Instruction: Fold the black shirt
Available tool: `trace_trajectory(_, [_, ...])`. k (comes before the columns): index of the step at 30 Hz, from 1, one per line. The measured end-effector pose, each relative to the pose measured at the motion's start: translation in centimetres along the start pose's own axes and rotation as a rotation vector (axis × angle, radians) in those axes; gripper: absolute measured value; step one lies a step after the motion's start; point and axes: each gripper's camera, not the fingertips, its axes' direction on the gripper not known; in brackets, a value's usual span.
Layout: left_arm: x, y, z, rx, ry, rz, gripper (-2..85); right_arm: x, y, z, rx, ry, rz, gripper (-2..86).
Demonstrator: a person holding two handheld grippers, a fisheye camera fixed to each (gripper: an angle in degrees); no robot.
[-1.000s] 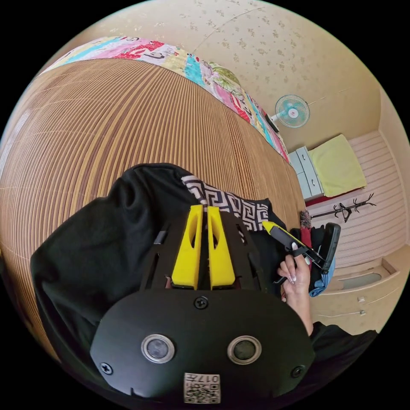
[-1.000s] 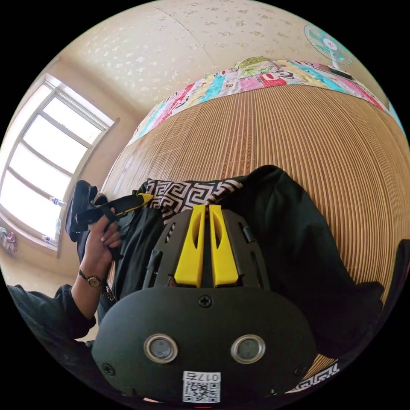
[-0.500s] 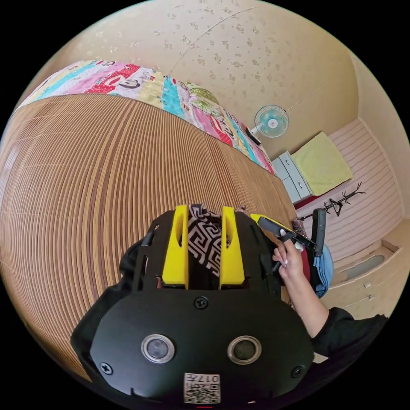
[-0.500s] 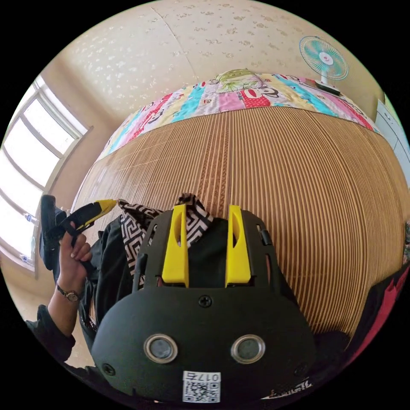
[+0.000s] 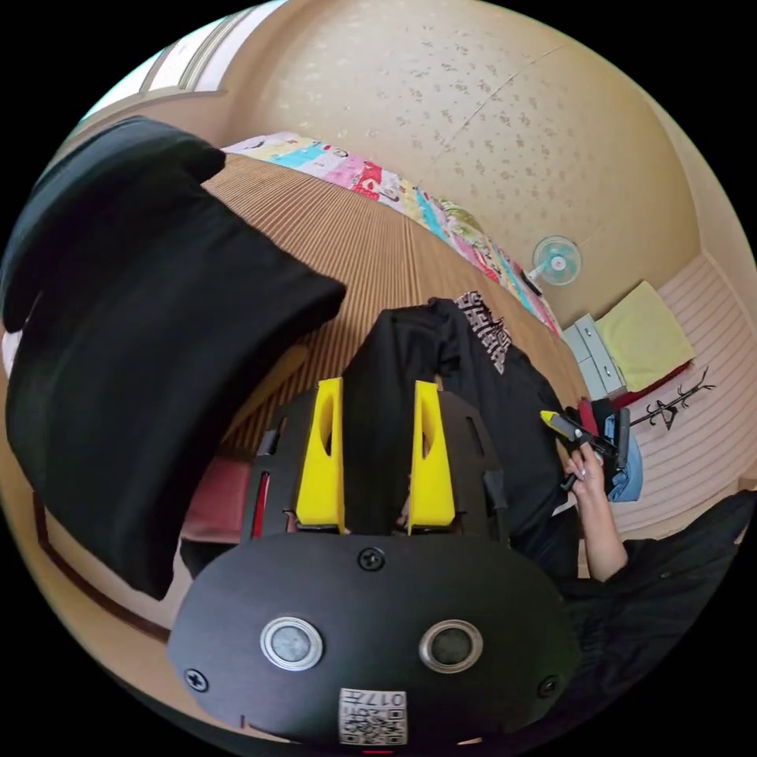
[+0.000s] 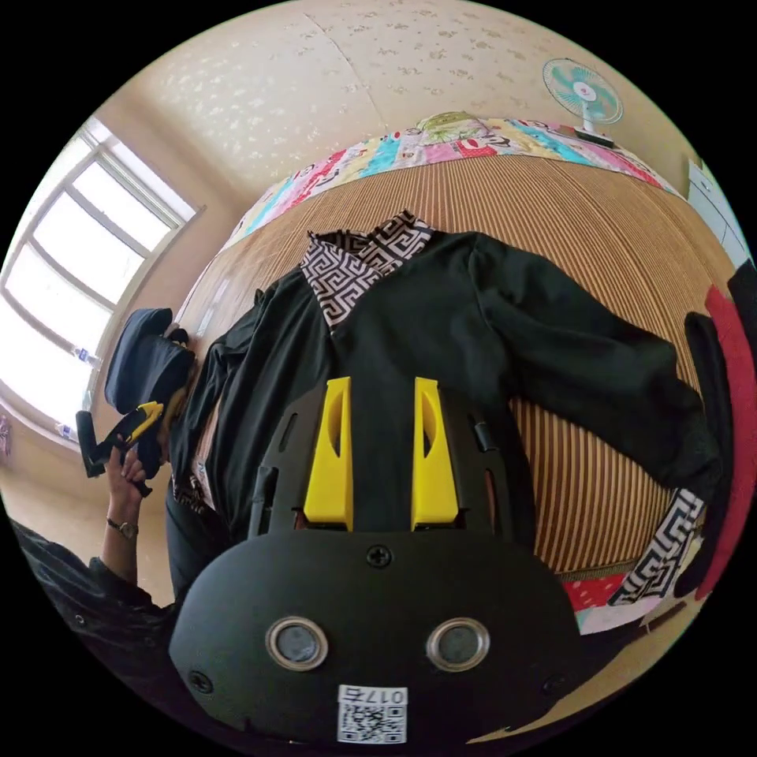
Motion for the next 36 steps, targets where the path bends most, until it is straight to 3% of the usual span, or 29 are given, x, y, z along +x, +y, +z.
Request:
trace_trajectory(3, [-1.1, 2.0, -1.1, -0.064, -0.025, -0.03, 12.5, -1.3, 0.6, 1.2, -0.056, -0.127, 0.003, 11.4])
trace_trajectory(6, [-0.4, 3.0, -0.7, -0.062, 0.017, 0.112, 11.8, -4.1, 0.5, 1.5, -0.084, -0.183, -0.05, 11.1])
trace_trajectory(11, [-0.1, 1.8, -0.1, -0.144, 0.005, 0.111, 8.5, -8.0, -0.2, 0.8, -0.08, -0.223, -0.131, 10.4])
trace_trajectory(14, [0.9, 0.4, -1.2, -0.197, 0.135, 0.087, 3.1, -9.7, -0.2, 0.5, -0.092, -0.211, -0.182, 10.0])
trace_trajectory(16, [2.3, -0.5, -4.0, -0.134, 0.2, 0.109, 2.3, -10.0, -0.2, 0.6, -0.105, -0.197, -0.186, 9.7])
trace_trajectory(18, [4.4, -1.7, -9.2, 0.003, 0.139, 0.13, 2.0, -9.5, -0.3, 0.8, -0.127, -0.194, -0.155, 9.4])
trace_trajectory(22, [6.7, -4.0, -14.7, 0.104, 0.009, 0.154, 3.0, -8.5, -0.4, 1.0, -0.134, -0.219, -0.109, 9.0])
trace_trajectory(25, [5.2, -5.5, -15.1, 0.051, -0.129, 0.012, 6.4, -8.6, -0.6, 1.3, -0.143, -0.221, -0.096, 9.1])
trace_trajectory(33, [-1.6, 5.9, -15.1, 0.24, 0.204, -0.445, 10.9, -10.3, -0.8, 2.7, -0.175, -0.243, -0.086, 9.2])
trace_trajectory(36, [-0.6, 8.9, -14.5, 0.211, 0.129, -0.454, 12.5, -10.8, -0.9, 3.8, -0.202, -0.292, -0.06, 9.1])
